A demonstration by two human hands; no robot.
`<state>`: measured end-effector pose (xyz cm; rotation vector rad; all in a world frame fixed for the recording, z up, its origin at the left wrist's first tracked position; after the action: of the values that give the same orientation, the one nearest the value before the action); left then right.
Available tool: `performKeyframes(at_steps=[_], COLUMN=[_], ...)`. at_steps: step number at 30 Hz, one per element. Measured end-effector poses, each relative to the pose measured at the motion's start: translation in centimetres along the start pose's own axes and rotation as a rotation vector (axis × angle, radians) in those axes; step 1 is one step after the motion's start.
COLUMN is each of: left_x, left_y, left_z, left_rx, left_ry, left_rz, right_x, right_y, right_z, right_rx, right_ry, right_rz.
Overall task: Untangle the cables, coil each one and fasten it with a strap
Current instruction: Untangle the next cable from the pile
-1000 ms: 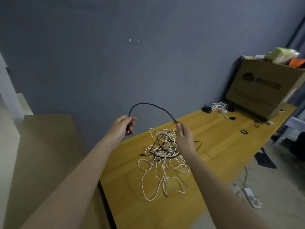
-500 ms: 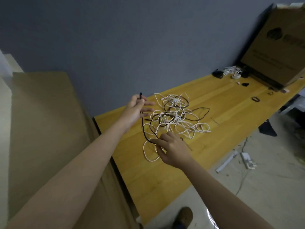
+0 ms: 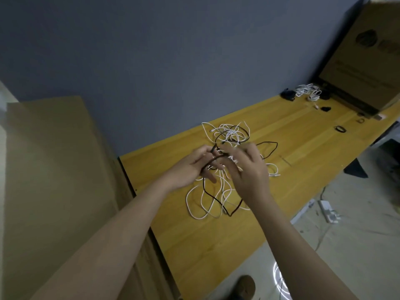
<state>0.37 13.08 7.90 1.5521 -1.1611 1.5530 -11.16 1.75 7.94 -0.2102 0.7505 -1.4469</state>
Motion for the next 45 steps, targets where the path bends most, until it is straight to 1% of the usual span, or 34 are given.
performKeyframes(at_steps=[2,3,4,7,9,10,12,14,16,18,21,22,23,25,26,27,28,30,31,33,35,37,38,40,42,45], left_x=[0.3,0.4,0.5,0.5,0.7,0.8,1.0,1.2,1.3,1.2,1.0,1.0,1.0,0.9,0.9,0.8,0.6,0.4,0.3,0.2,0.2,0.2,0.1,0.1,0.0,0.2], left_y=[0.1,0.1,0.0,-0.2,-0.3,-0.3,-0.5,-0.7,-1.3,-2.0,-2.6,-2.6,-2.4,-1.8,-1.6,-1.4,-1.3,-1.2,-1.2,-1.2,-1.2,-1.2,-1.3,-1.4,-1.5,-1.6], left_z=[0.1,0.1,0.0,0.1,0.1,0.2,0.1,-0.1,-0.2,-0.1,-0.1,-0.1,-0.1,-0.3,-0.2,-0.2,-0.2,0.0,0.0,0.0,-0.3,-0.5,-0.5,-0.4,-0.3,-0.4], left_rx=[0.027,0.034,0.042,0.060,0.055,0.053,0.057,0.072,0.107,0.159,0.225,0.238,0.241,0.238,0.248,0.265,0.281,0.277,0.262,0.223,0.179,0.144,0.130,0.118,0.096,0.036], left_ry=[-0.004,0.006,0.016,0.004,-0.010,-0.018,-0.034,-0.010,0.025,0.052,0.067,0.065,0.068,0.074,0.076,0.075,0.075,0.077,0.074,0.055,0.025,0.001,-0.008,-0.030,-0.044,-0.065], left_rz=[-0.090,-0.142,-0.200,-0.348,-0.417,-0.453,-0.519,-0.610,-0.715,-0.779,-0.778,-0.736,-0.673,-0.540,-0.485,-0.435,-0.387,-0.297,-0.256,-0.170,-0.038,0.103,0.159,0.220,0.134,-0.135], right_x=[0.4,0.6,0.9,1.5,1.8,1.8,1.9,1.9,2.0,2.2,2.0,1.8,1.5,0.7,0.1,-0.5,-1.2,-2.1,-2.3,-2.1,-1.4,-0.5,0.2,1.4,2.2,2.4], right_y=[0.5,0.7,0.9,1.5,2.2,2.6,3.6,4.6,5.5,6.2,6.8,6.9,6.9,7.0,6.8,6.7,6.4,5.7,5.3,4.2,3.1,2.3,1.9,0.9,0.1,0.1], right_z=[1.7,2.4,3.1,4.2,4.0,3.6,2.2,0.2,-2.1,-4.5,-7.4,-7.8,-7.8,-7.4,-7.0,-6.5,-6.1,-5.4,-5.0,-4.0,-2.7,-1.2,-0.3,1.3,2.6,3.7], right_rx=[0.012,0.024,0.033,0.011,-0.023,-0.061,-0.200,-0.341,-0.428,-0.510,-0.611,-0.631,-0.654,-0.735,-0.740,-0.693,-0.638,-0.508,-0.447,-0.327,-0.220,-0.156,-0.132,-0.107,-0.127,-0.230], right_ry=[0.323,0.447,0.524,0.596,0.685,0.757,0.854,0.860,0.863,0.879,0.928,0.899,0.815,0.522,0.350,0.186,0.041,-0.192,-0.281,-0.370,-0.372,-0.295,-0.223,-0.023,0.177,0.441], right_rz=[0.247,0.357,0.430,0.526,0.594,0.628,0.668,0.693,0.716,0.674,0.630,0.581,0.482,0.159,-0.007,-0.115,-0.155,-0.122,-0.083,-0.047,-0.058,-0.057,-0.042,0.054,0.195,0.415])
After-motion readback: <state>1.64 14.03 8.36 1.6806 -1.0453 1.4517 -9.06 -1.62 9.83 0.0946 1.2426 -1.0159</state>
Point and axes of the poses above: each hand's wrist, its own z-axis towards the middle knuckle, its own y-axis out of the palm, x = y × z, the point moved 1 cm from there along z, towards the middle knuckle, and after that the axes turned 5 degrees about -z, right-handed, at the moved point
